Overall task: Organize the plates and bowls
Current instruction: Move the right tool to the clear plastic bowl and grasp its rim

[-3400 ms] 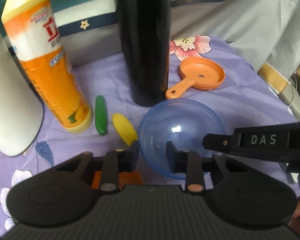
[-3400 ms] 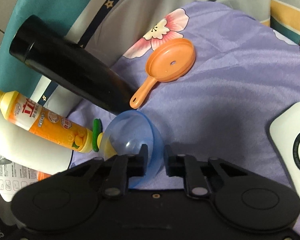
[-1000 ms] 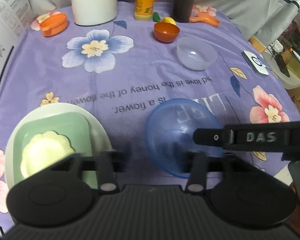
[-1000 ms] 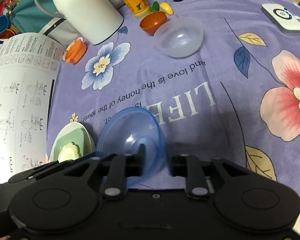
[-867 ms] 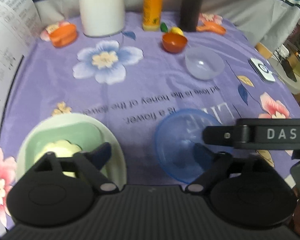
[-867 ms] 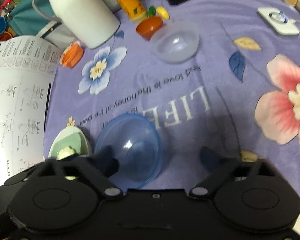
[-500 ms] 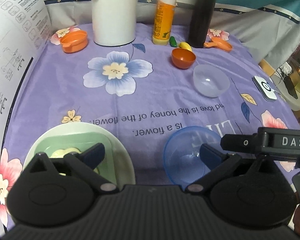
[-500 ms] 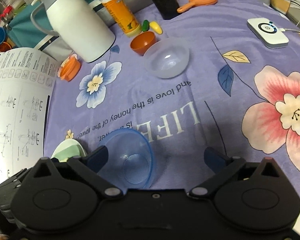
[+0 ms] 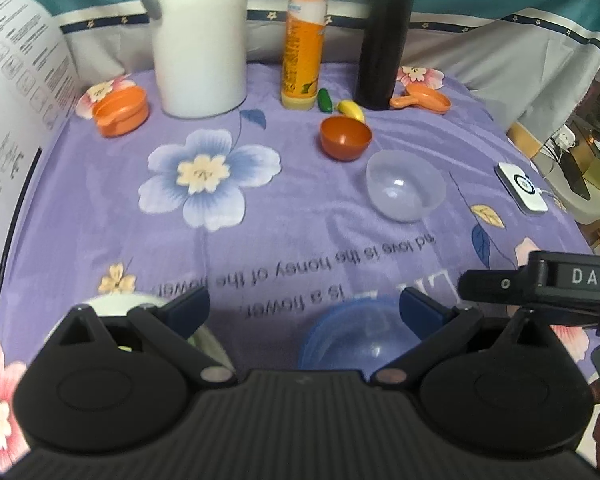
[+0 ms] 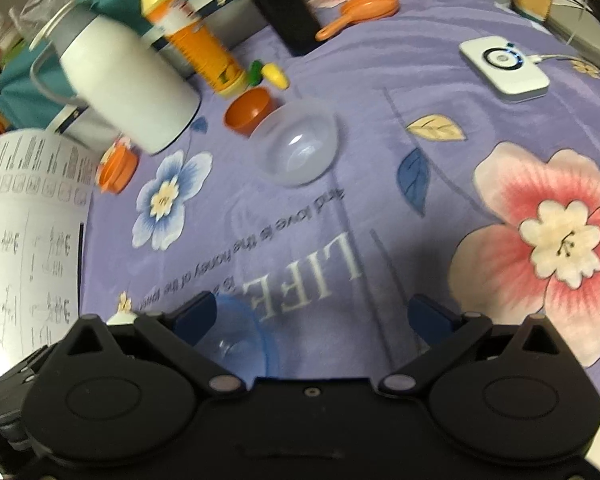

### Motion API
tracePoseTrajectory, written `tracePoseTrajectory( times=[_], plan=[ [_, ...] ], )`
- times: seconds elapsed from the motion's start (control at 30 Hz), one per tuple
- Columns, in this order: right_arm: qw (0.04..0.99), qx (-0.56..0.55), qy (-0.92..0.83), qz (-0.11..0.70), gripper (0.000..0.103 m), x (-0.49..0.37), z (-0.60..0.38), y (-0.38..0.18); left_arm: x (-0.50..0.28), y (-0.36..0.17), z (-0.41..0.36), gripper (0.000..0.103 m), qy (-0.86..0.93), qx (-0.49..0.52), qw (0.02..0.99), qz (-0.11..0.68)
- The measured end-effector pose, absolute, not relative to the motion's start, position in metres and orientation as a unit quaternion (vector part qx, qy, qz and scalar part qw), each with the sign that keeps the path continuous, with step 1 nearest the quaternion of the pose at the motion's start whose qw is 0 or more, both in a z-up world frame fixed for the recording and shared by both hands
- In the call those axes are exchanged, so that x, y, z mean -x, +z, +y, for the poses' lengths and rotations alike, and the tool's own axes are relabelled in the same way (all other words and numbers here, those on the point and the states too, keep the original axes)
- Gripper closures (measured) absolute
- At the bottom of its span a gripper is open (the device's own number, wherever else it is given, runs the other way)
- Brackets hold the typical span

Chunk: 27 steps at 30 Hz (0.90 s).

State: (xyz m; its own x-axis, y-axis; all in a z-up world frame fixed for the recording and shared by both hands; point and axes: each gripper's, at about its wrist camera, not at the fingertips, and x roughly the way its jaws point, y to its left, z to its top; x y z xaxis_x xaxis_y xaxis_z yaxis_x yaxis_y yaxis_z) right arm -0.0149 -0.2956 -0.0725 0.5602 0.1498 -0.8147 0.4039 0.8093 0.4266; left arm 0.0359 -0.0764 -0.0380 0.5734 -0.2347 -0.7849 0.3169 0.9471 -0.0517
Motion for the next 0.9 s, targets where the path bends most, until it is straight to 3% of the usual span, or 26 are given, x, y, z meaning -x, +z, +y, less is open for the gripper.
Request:
tracePoseTrajectory(
  times=[0.6, 0.7, 0.77, 0.9],
  plan=[
    [0.840, -0.338, -0.122, 0.406, 0.000, -0.055, -0.365, -0.070, -0.130, -0.049, -0.157, 0.000, -0.166, -0.092, 0.882, 0.431],
    [0.836, -0.339, -0.123, 0.413, 0.010, -0.072, -0.369, -0.079, -0.141, -0.057, -0.168, 0.001, -0.166, -0.092, 0.878, 0.438],
    [0.833, -0.342, -0.121, 0.418, 0.021, -0.082, -0.369, -0.086, -0.148, -0.063, -0.174, 0.006, -0.170, -0.090, 0.874, 0.445],
    [0.833, -0.339, -0.111, 0.423, 0.034, -0.098, -0.369, -0.093, -0.157, -0.072, -0.185, 0.015, -0.180, -0.090, 0.865, 0.460]
  ],
)
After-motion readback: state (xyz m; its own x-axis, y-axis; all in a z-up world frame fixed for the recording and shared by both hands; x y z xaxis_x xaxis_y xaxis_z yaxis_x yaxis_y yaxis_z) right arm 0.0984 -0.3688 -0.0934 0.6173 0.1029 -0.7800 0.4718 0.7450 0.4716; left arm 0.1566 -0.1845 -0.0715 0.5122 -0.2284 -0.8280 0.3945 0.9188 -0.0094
